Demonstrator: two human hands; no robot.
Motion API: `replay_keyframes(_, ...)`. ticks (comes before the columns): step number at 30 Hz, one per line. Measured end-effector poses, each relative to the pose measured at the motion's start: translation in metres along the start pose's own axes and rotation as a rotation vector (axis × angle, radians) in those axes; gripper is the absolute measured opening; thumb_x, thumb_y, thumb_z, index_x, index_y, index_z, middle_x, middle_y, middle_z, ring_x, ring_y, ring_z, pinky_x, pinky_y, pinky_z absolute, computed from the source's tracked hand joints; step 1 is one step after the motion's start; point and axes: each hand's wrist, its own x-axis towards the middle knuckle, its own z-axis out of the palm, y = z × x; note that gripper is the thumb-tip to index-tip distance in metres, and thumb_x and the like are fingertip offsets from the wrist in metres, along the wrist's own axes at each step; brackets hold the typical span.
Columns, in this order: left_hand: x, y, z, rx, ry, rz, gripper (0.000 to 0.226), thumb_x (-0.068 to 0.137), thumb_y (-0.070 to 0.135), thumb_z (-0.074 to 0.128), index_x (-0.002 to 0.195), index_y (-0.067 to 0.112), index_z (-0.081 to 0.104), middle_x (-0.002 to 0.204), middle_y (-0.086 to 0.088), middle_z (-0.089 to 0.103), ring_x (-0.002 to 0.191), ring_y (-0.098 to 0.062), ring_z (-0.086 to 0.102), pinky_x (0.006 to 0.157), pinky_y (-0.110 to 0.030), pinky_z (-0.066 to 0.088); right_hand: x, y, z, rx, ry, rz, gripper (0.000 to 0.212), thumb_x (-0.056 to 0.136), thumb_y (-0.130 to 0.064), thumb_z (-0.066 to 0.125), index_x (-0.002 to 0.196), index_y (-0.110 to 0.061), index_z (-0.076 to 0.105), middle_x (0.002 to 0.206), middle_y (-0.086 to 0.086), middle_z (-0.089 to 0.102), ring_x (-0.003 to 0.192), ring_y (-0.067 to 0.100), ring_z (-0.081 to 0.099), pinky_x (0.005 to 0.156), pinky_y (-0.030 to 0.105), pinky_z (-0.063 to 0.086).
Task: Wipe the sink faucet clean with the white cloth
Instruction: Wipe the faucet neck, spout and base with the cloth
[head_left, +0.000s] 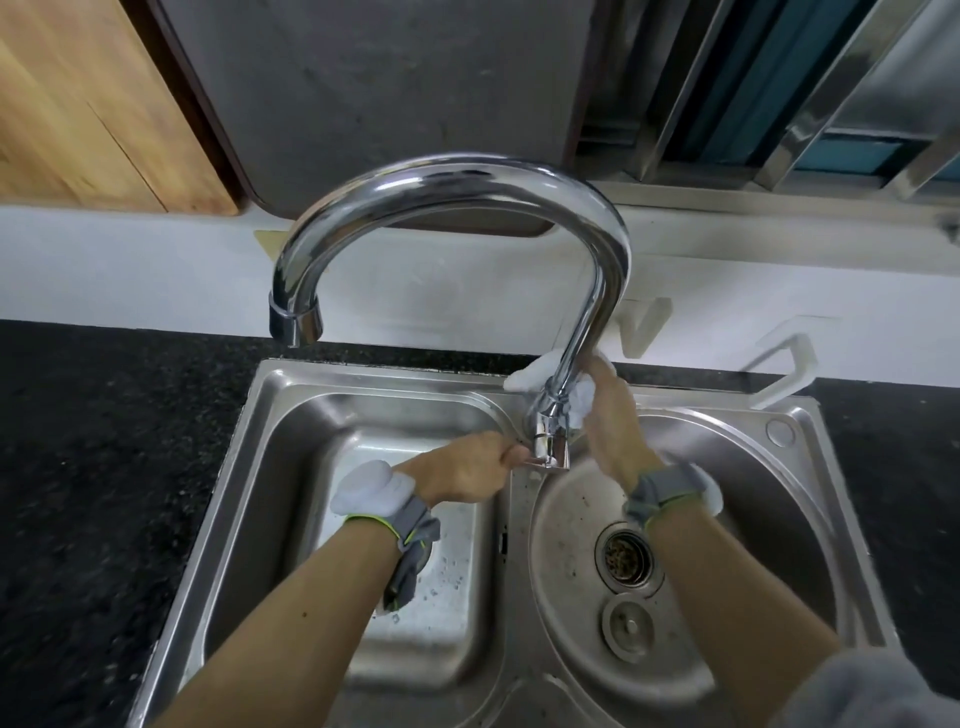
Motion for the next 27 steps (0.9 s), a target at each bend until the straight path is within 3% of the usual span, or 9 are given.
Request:
replay_keyframes(3,0.001,-0.002,0.001,0.008,0.006,0.007,0.045,0.106,0.033,0.028,0.103,-0.001,0.058,0.11,-0.026,0.063,0.104,-0.038,0.058,0.078,-0.03,0.037,0.021,-0.012,0.0,-0.121,-0.145,0.044,0.021,0.076,-0.034,0.059,0.076,-0.014,0.065,0.056,0.001,0.062,0.057,0.022,0.056,0.065,0.033,0.043)
replay_keyframes(5,0.001,-0.004,0.001,0.003,0.005,0.011,0.043,0.106,0.033,0.028,0.096,0.001,0.057,0.107,-0.026,0.064,0.102,-0.038,0.059,0.074,-0.029,0.035,0.031,-0.017,0.002,-0.158,-0.232,0.108,0.013,0.079,-0.023,0.061,0.072,-0.014,0.068,0.054,0.0,0.062,0.053,0.019,0.058,0.06,0.028,0.043)
replay_keyframes(7,0.001,-0.005,0.002,-0.002,-0.002,0.013,0.039,0.106,0.032,0.029,0.087,0.008,0.052,0.104,-0.026,0.064,0.099,-0.038,0.059,0.072,-0.028,0.033,0.039,-0.021,0.006,-0.188,-0.33,0.21,0.029,0.089,-0.011,0.056,0.066,-0.015,0.072,0.058,0.005,0.065,0.053,0.019,0.062,0.055,0.022,0.048)
replay_keyframes(12,0.001,-0.004,0.001,-0.018,-0.006,0.014,0.037,0.106,0.032,0.028,0.083,0.011,0.047,0.104,-0.025,0.063,0.1,-0.038,0.059,0.076,-0.028,0.035,0.05,-0.028,0.008,-0.353,-0.463,0.31,0.02,0.095,-0.001,0.049,0.111,0.0,0.06,0.097,0.017,0.058,0.08,0.029,0.06,0.068,0.026,0.05)
replay_keyframes(15,0.001,-0.002,0.001,-0.02,-0.017,0.016,0.043,0.106,0.033,0.027,0.09,0.003,0.054,0.108,-0.026,0.063,0.102,-0.038,0.059,0.078,-0.03,0.037,0.05,-0.023,0.0,-0.325,-0.425,0.379,0.016,0.098,-0.011,0.049,0.097,-0.003,0.062,0.084,0.013,0.066,0.07,0.025,0.064,0.057,0.024,0.054)
replay_keyframes(17,0.001,-0.001,0.0,-0.024,-0.023,0.012,0.047,0.106,0.034,0.027,0.098,-0.002,0.057,0.109,-0.027,0.063,0.103,-0.038,0.058,0.079,-0.031,0.038,0.05,-0.016,-0.004,-0.245,-0.397,0.351,0.032,0.101,-0.015,0.044,0.085,-0.008,0.07,0.066,0.006,0.071,0.058,0.019,0.069,0.05,0.021,0.053)
replay_keyframes(22,0.0,0.0,0.0,-0.024,-0.018,0.013,0.045,0.106,0.032,0.028,0.103,-0.001,0.058,0.113,-0.026,0.062,0.106,-0.039,0.057,0.081,-0.031,0.038,0.037,0.008,-0.007,-0.068,-0.21,0.255,0.038,0.101,-0.023,0.045,0.076,-0.014,0.072,0.061,0.003,0.068,0.054,0.015,0.065,0.057,0.027,0.051)
replay_keyframes(25,0.0,-0.001,0.0,-0.026,-0.017,0.01,0.044,0.106,0.032,0.029,0.099,0.0,0.058,0.112,-0.025,0.062,0.105,-0.038,0.058,0.08,-0.03,0.038,0.02,0.025,-0.012,0.039,-0.093,0.228,0.033,0.097,-0.034,0.052,0.09,-0.011,0.073,0.072,0.008,0.069,0.069,0.022,0.065,0.07,0.035,0.055)
replay_keyframes(27,0.001,-0.001,0.0,-0.024,-0.018,0.012,0.044,0.106,0.031,0.029,0.098,-0.001,0.057,0.111,-0.025,0.062,0.105,-0.037,0.057,0.081,-0.031,0.038,0.009,0.034,-0.01,0.075,0.012,0.229,0.033,0.096,-0.036,0.054,0.097,-0.007,0.068,0.069,0.009,0.069,0.067,0.022,0.065,0.069,0.036,0.054)
